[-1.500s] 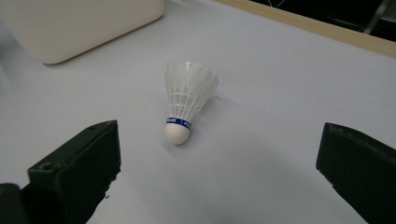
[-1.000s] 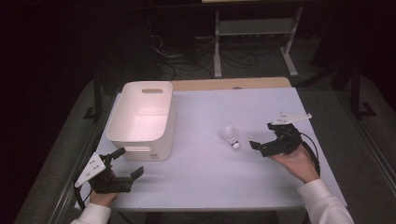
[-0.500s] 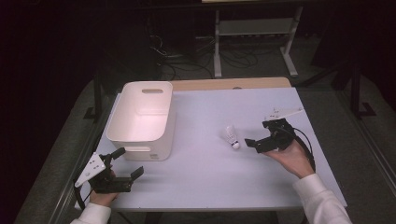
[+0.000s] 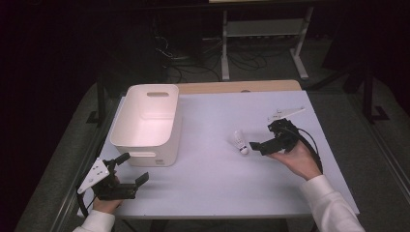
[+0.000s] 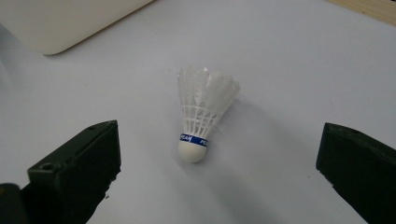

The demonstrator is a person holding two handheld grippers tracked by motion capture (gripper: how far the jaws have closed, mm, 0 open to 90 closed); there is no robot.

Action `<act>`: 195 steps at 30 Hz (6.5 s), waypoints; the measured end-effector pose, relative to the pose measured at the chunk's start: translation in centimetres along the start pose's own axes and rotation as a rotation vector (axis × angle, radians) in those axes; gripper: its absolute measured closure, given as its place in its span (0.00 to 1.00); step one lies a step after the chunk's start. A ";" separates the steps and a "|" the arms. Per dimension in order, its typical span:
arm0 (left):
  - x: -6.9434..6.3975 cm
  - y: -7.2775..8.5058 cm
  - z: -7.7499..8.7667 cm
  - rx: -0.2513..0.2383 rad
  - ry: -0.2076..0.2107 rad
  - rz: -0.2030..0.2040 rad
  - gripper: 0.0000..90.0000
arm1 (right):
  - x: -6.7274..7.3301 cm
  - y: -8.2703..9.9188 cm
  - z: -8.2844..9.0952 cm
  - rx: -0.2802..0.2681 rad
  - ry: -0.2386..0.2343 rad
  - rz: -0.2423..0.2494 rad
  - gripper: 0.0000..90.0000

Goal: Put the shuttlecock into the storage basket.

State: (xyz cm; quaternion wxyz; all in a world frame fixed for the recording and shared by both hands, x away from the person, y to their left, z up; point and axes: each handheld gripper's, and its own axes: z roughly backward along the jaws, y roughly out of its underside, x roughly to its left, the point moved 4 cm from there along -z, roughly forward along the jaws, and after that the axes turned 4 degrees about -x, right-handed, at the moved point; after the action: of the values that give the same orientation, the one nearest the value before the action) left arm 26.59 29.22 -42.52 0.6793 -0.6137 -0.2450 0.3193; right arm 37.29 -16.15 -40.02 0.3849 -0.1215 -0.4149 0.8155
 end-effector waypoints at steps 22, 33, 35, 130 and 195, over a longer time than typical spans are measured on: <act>-0.1 0.0 0.0 0.001 0.007 -0.002 0.00 | 0.3 -0.5 -2.1 0.084 -0.014 -0.035 0.00; -0.1 0.0 -0.1 0.000 0.014 0.003 0.00 | 0.0 -0.2 -3.4 0.150 -0.022 -0.071 0.00; -0.1 0.0 -0.1 0.000 0.014 0.005 0.00 | -0.1 -0.1 -3.7 0.164 -0.016 -0.084 0.00; -0.3 0.0 0.0 -0.004 0.026 0.010 0.00 | -0.2 -0.2 -5.2 0.257 -0.139 -0.162 0.72; -0.3 0.0 0.0 -0.005 0.027 0.009 0.00 | 3.3 -7.6 -3.8 0.154 -0.177 -0.087 0.72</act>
State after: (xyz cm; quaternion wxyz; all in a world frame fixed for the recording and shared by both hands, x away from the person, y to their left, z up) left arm 26.43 29.00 -42.48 0.6796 -0.6208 -0.2336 0.3133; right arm 41.02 -8.76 -36.12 0.3901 -0.0007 -0.3882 0.8349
